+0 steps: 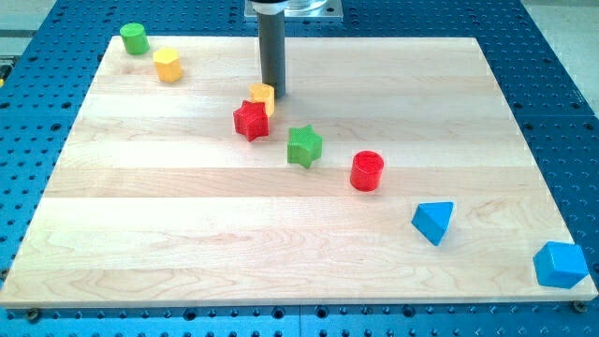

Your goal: Push the green star into the red star and heart

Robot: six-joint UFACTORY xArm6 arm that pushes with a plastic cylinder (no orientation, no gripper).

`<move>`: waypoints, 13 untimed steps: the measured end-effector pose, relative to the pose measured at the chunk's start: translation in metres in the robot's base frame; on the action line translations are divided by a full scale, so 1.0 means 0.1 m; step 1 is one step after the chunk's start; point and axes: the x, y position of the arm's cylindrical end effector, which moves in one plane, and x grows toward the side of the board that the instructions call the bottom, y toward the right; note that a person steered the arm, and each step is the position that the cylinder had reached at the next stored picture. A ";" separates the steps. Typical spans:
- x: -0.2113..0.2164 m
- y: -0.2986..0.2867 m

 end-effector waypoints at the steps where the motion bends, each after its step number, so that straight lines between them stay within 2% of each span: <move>1: 0.17 0.00; 2: 0.11 0.00; 3: -0.03 0.34; 4: 0.33 1.09; 5: 0.65 1.57; 6: 1.02 1.49; 8: 1.40 0.62; 10: 1.37 0.48; 13: 1.04 0.56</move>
